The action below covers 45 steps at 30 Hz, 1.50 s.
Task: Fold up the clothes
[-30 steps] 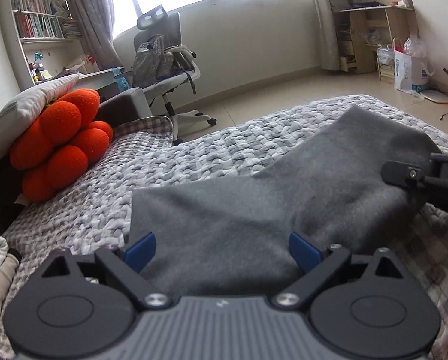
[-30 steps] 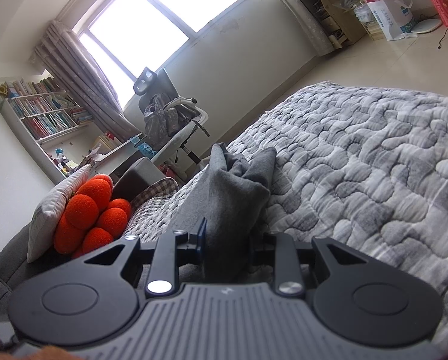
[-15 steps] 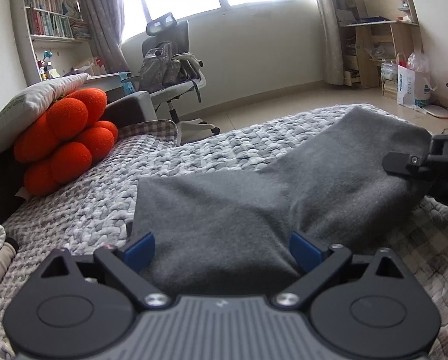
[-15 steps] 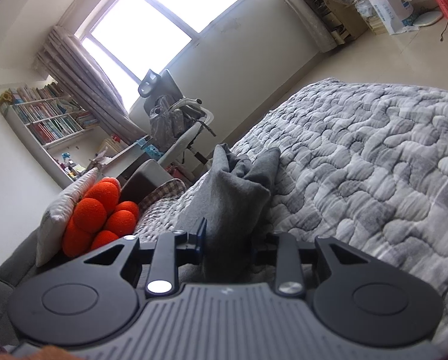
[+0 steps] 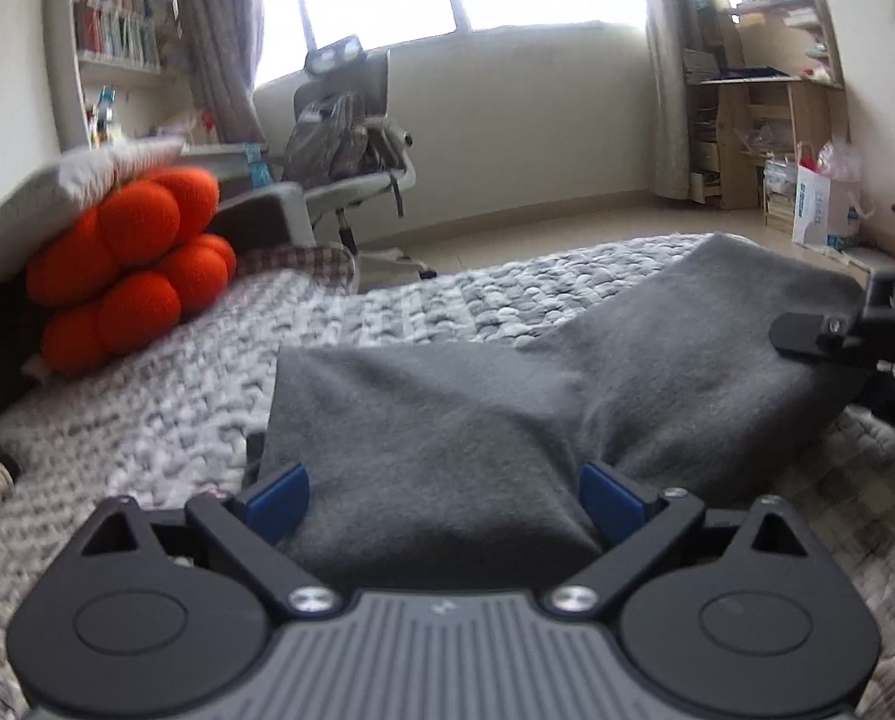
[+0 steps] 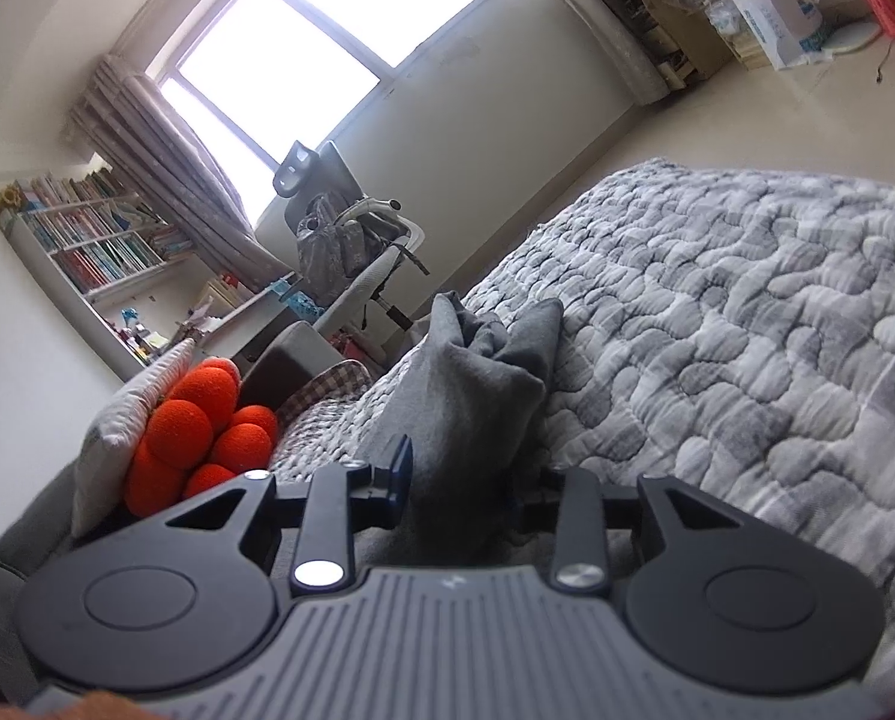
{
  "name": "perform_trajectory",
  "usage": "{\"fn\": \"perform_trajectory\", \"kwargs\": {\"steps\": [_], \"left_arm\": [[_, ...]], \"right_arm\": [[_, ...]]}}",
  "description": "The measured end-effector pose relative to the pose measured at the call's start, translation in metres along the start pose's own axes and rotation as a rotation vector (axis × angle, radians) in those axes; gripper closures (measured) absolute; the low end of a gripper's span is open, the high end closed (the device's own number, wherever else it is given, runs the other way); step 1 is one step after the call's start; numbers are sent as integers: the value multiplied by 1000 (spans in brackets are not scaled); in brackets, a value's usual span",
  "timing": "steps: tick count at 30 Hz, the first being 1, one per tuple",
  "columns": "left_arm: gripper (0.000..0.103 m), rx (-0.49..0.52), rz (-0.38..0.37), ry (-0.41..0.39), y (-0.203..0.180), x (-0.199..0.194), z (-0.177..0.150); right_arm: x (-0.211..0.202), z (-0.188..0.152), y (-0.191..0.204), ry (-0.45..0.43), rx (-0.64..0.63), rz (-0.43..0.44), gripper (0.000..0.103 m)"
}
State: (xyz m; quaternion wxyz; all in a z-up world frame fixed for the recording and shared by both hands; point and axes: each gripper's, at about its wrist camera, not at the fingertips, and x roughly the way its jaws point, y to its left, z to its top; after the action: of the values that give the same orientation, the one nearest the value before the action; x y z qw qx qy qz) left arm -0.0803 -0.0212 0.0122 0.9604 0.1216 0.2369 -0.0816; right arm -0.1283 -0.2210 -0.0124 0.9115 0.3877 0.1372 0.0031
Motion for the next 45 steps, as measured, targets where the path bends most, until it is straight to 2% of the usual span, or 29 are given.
{"fn": "perform_trajectory", "kwargs": {"steps": [3, 12, 14, 19, 23, 27, 30, 31, 35, 39, 45], "left_arm": [[5, -18, -28, 2, 8, -2, 0], [3, -52, -85, 5, 33, -7, -9], [3, -57, -100, -4, 38, -10, -9], [3, -148, -124, -7, 71, -20, -11], [3, -284, -145, -16, 110, -24, -10], [3, -428, -163, -29, 149, -27, -8], [4, -546, -186, -31, 175, -24, -12], [5, -575, -206, -24, 180, -21, -15], [8, -642, -270, -7, 188, -13, -24], [8, -672, -331, 15, 190, -4, -28], [8, -680, -385, 51, 184, 10, -21]], "right_arm": [[-1, 0, 3, -16, -9, -5, 75], [2, 1, 11, -42, -5, -29, 75], [-2, -3, 26, -77, -93, -33, 76], [-5, -8, 62, -134, -302, -28, 77], [-1, -21, 99, -156, -512, 17, 79], [6, -53, 142, -122, -789, 92, 81], [17, -101, 169, -37, -1088, 122, 82], [22, -118, 174, -4, -1187, 120, 82], [31, -173, 172, 63, -1436, 112, 82], [32, -174, 167, 57, -1441, 111, 82], [43, -179, 168, 74, -1471, 111, 80]]}}
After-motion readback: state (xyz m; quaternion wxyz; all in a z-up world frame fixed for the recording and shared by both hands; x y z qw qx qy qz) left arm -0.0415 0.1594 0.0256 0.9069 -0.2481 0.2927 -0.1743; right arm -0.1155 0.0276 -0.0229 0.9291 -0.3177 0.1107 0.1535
